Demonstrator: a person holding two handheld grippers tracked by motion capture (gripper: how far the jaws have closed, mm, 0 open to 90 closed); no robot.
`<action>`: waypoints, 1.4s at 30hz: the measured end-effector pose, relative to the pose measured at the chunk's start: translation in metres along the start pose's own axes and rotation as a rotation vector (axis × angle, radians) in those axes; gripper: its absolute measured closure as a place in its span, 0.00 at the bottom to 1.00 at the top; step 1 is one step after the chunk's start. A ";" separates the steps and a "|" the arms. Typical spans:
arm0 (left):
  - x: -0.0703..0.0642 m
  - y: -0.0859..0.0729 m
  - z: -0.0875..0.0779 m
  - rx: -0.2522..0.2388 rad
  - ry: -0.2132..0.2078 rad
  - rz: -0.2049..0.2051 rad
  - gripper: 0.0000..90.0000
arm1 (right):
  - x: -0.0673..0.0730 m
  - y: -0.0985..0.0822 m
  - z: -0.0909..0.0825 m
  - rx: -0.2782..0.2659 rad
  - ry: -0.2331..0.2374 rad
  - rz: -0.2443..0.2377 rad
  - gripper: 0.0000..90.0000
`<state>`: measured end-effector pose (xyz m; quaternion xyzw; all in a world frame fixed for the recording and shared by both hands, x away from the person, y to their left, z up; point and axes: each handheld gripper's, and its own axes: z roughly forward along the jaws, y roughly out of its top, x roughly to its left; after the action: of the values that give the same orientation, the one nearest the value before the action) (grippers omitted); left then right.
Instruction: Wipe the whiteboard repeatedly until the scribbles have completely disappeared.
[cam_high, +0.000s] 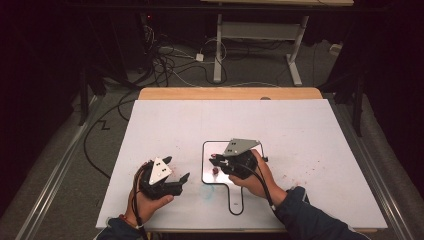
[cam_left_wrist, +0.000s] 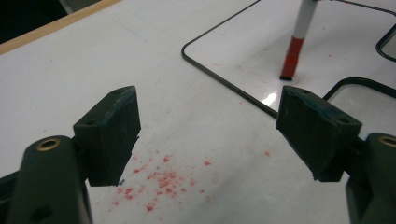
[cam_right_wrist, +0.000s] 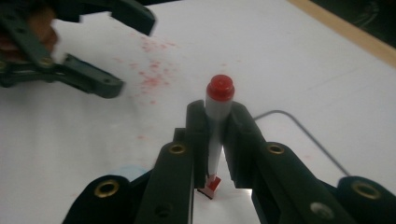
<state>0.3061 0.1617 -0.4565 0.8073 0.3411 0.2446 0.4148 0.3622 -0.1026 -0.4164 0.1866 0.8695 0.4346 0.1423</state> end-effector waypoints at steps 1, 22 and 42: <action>0.000 0.000 0.000 0.001 0.000 0.000 0.23 | 0.003 -0.001 -0.001 -0.002 0.011 -0.001 0.91; -0.002 0.002 0.004 0.005 -0.010 0.007 0.23 | 0.018 -0.007 -0.008 -0.019 0.003 -0.052 0.91; -0.001 0.002 0.004 0.007 -0.013 0.010 0.23 | 0.008 -0.009 0.002 -0.082 0.038 0.035 0.91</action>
<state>0.3089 0.1586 -0.4573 0.8120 0.3353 0.2402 0.4129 0.3546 -0.1025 -0.4258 0.1875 0.8502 0.4755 0.1257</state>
